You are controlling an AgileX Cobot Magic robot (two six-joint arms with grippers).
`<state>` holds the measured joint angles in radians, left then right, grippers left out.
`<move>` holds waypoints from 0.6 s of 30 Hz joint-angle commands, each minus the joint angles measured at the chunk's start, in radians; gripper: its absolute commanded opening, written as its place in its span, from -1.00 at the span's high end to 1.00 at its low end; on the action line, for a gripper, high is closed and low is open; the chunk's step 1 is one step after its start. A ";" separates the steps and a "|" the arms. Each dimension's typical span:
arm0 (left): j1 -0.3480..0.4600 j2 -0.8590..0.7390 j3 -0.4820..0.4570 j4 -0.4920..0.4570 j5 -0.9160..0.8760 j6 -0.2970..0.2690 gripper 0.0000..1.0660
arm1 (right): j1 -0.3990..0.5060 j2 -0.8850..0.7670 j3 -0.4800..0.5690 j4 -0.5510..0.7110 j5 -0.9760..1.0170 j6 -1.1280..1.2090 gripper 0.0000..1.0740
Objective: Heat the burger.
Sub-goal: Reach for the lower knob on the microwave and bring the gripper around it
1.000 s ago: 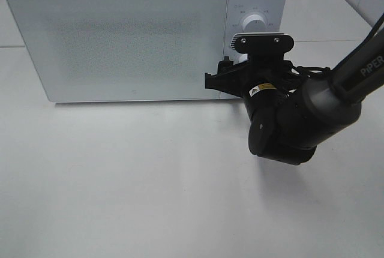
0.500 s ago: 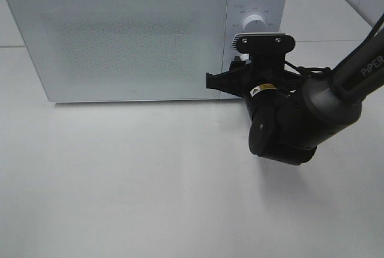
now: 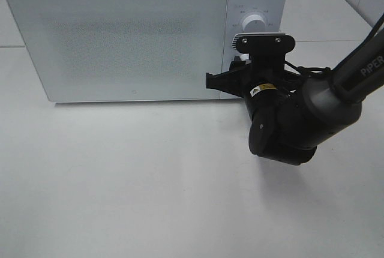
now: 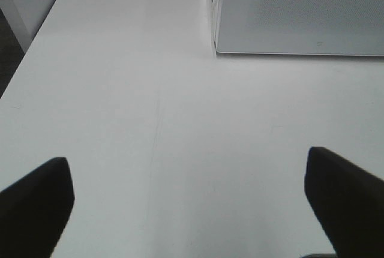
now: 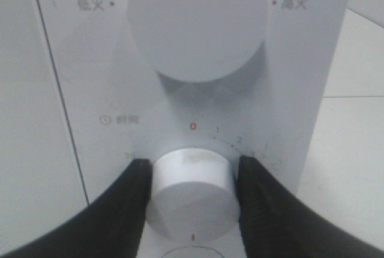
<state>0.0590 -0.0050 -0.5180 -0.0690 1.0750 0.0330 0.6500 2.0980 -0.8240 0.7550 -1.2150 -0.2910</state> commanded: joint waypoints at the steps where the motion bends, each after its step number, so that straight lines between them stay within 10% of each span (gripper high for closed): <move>1: 0.000 -0.007 0.001 0.003 -0.004 -0.001 -0.88 | -0.005 -0.003 -0.009 -0.021 -0.148 0.043 1.00; 18: 0.000 -0.007 0.001 0.003 -0.004 -0.001 -0.88 | -0.005 -0.003 -0.009 -0.075 -0.125 0.623 1.00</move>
<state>0.0590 -0.0050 -0.5180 -0.0690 1.0750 0.0330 0.6500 2.0980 -0.8180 0.7450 -1.2210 0.2020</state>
